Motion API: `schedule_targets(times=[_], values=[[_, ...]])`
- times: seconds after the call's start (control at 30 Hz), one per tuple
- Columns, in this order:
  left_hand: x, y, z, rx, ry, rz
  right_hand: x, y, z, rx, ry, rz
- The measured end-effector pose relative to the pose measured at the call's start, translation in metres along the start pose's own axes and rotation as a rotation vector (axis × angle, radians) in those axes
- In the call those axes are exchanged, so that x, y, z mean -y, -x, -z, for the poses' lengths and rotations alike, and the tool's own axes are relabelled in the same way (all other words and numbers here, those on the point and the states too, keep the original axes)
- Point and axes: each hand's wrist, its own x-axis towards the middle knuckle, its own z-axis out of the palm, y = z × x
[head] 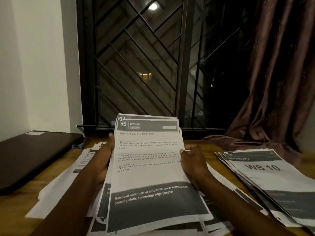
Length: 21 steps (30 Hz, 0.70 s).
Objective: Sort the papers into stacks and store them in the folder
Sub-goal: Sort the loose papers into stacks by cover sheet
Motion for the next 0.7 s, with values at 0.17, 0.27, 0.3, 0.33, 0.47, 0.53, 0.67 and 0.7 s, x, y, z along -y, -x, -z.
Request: schedule_targets(times=[0.17, 0.27, 0.3, 0.33, 0.47, 0.53, 0.67, 0.7], values=[[0.001, -0.003, 0.007, -0.048, -0.183, -0.09, 0.008, 0.0, 0.012, 0.178, -0.232, -0.135], [0.001, 0.0, 0.009, -0.064, -0.204, -0.147, 0.021, 0.001, 0.026, 0.434, -0.262, -0.204], [0.001, -0.002, 0.012, -0.07, -0.195, -0.146, 0.021, 0.0, 0.028, 0.439, -0.254, -0.188], [0.001, -0.002, 0.013, -0.063, -0.188, -0.14, 0.02, -0.001, 0.029, 0.421, -0.271, -0.173], [0.002, -0.005, 0.019, -0.075, -0.16, -0.13, 0.018, -0.004, 0.034, 0.319, -0.432, -0.129], [0.002, -0.005, 0.019, -0.085, -0.138, -0.133, 0.019, -0.008, 0.04, 0.264, -0.342, -0.096], [-0.001, -0.004, 0.026, -0.09, -0.105, -0.12, 0.012, -0.033, 0.059, -0.024, -0.054, 0.077], [-0.001, -0.004, 0.028, -0.088, -0.107, -0.118, 0.012, -0.039, 0.068, -0.129, -0.018, 0.124]])
